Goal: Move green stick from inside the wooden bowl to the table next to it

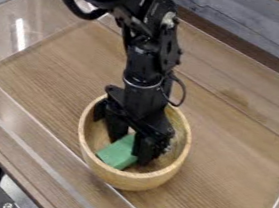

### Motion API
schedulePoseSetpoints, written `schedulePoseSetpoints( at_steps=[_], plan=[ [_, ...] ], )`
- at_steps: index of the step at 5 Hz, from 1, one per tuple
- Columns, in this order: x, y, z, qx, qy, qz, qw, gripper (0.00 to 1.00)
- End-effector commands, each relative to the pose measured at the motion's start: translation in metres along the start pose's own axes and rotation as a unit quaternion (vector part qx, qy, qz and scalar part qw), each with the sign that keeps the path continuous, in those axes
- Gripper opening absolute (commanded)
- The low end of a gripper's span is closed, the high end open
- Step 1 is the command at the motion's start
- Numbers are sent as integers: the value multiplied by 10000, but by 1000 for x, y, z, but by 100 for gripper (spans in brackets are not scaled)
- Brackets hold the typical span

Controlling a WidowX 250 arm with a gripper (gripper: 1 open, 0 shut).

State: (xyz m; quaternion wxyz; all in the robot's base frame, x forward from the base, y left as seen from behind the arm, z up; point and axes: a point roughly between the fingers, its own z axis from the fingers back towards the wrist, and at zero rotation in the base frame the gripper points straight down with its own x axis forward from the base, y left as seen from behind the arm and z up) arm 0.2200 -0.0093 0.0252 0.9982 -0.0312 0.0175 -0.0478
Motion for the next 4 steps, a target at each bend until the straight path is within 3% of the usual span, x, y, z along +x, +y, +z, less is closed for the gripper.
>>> schedulePoseSetpoints(
  at_steps=[1, 4],
  plan=[
    [5, -1, 3, 32, -128, 27, 9999, 100],
    [6, 0, -5, 90, -156, 80, 9998, 100]
  ],
)
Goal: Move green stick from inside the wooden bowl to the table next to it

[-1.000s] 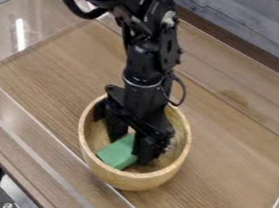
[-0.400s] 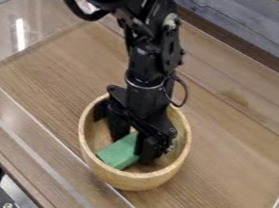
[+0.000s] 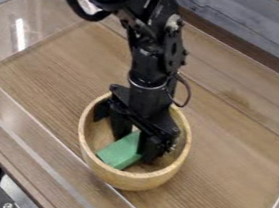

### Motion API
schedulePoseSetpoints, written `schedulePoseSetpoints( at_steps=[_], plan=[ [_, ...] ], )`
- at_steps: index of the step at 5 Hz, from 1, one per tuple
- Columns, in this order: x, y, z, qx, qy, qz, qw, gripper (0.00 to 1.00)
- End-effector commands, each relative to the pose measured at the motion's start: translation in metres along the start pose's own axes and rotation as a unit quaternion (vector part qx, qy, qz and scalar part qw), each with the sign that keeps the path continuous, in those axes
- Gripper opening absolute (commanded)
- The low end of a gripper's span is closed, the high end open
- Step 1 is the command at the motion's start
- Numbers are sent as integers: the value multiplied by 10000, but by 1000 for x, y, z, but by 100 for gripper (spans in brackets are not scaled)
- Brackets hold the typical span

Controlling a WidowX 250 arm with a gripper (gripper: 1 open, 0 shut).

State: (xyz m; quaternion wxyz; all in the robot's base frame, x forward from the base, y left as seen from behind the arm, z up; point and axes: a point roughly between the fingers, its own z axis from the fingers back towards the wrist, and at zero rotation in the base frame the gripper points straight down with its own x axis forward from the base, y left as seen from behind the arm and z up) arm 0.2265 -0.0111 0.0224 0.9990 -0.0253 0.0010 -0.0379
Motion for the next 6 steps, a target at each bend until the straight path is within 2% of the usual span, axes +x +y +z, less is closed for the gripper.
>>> schedulePoseSetpoints(
  at_steps=[1, 6],
  plan=[
    [-2, 1, -6, 15, 51, 2, 10000, 100],
    [-12, 2, -10, -73, 320, 101, 9994, 100]
  ],
)
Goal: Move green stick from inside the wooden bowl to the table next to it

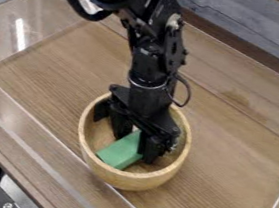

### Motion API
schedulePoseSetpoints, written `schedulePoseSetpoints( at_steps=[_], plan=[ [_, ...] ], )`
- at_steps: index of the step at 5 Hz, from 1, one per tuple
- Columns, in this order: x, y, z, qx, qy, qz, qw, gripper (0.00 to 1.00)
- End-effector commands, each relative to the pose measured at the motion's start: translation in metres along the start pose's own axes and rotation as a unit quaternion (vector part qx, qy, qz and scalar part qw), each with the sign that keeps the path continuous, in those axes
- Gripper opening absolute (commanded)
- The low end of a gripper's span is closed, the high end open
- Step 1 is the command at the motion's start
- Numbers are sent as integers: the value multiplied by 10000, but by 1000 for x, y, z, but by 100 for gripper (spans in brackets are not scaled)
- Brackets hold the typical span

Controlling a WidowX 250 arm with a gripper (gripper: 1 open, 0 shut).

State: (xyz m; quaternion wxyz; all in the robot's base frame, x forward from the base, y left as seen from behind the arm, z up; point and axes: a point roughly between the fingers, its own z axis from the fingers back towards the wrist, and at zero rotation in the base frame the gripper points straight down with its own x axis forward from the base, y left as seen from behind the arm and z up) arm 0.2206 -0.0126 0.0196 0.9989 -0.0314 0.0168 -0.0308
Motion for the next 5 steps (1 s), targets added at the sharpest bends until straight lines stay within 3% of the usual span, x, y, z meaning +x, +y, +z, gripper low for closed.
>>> schedulePoseSetpoints(
  at_steps=[1, 2, 5],
  plan=[
    [-7, 4, -8, -14, 206, 47, 9998, 100],
    [-8, 4, -8, 0, 219, 52, 9997, 0],
    [-10, 3, 1, -128, 305, 131, 9994, 0]
  ],
)
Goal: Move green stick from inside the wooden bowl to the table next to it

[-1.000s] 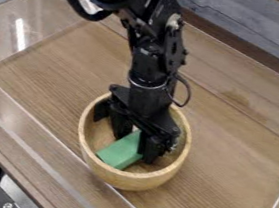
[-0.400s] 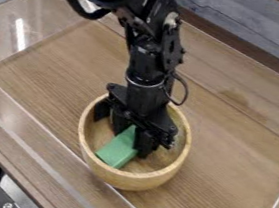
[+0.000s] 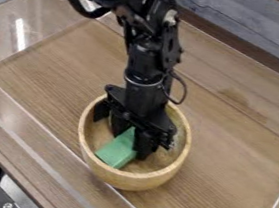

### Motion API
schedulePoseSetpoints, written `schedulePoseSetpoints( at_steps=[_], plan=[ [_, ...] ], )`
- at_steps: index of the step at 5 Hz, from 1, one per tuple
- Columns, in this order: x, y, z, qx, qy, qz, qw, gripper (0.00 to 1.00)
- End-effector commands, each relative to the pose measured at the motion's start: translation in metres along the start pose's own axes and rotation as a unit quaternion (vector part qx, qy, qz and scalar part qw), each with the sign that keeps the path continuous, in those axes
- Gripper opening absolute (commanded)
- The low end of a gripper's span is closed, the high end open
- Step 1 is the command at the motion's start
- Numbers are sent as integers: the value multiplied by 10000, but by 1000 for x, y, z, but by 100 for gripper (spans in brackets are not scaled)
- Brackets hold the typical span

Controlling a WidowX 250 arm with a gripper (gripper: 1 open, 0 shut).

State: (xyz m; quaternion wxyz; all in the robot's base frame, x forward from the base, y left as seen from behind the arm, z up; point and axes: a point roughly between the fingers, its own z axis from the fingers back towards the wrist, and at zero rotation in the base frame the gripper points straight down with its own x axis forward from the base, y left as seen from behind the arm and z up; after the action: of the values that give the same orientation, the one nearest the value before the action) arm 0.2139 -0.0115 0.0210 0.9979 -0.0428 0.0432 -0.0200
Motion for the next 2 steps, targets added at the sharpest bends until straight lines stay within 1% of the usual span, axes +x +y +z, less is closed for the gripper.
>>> schedulePoseSetpoints(
  at_steps=[1, 2],
  plan=[
    [-2, 2, 6, -61, 43, 50, 10000, 0],
    [-2, 1, 15, -124, 21, 84, 9999, 0]
  ],
)
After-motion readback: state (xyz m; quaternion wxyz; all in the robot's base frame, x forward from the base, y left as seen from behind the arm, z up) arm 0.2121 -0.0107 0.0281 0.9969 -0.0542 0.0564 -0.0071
